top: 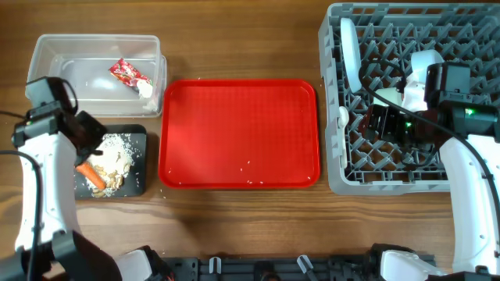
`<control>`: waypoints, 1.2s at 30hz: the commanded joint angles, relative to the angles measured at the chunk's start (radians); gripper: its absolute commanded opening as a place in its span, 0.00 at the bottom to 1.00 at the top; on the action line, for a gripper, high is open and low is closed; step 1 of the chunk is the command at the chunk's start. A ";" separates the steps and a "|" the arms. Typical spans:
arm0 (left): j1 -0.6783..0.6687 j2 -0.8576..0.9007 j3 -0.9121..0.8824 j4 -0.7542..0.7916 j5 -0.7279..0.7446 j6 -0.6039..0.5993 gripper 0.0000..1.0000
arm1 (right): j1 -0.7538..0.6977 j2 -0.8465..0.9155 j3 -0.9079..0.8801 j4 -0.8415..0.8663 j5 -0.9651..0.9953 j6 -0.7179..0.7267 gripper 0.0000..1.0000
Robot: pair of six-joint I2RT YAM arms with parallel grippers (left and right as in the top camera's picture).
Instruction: Sort waste into correct bins and load items into the dishwasher rack
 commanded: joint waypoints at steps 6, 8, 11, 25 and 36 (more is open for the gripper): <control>0.066 0.213 -0.003 0.089 -0.006 -0.028 0.13 | -0.004 -0.008 0.009 -0.004 0.009 -0.018 0.99; 0.066 0.240 -0.003 0.091 -0.006 -0.028 0.15 | -0.004 -0.008 0.009 -0.002 0.009 -0.018 1.00; 0.066 0.243 -0.003 0.097 -0.006 -0.028 0.20 | -0.004 -0.008 0.009 -0.001 0.009 -0.018 0.99; 0.017 0.044 -0.002 0.082 0.218 0.003 0.45 | -0.002 -0.008 0.009 0.026 -0.097 -0.025 1.00; -0.466 -0.069 -0.002 -0.053 0.219 0.239 0.95 | 0.311 0.008 0.009 0.145 -0.068 -0.074 1.00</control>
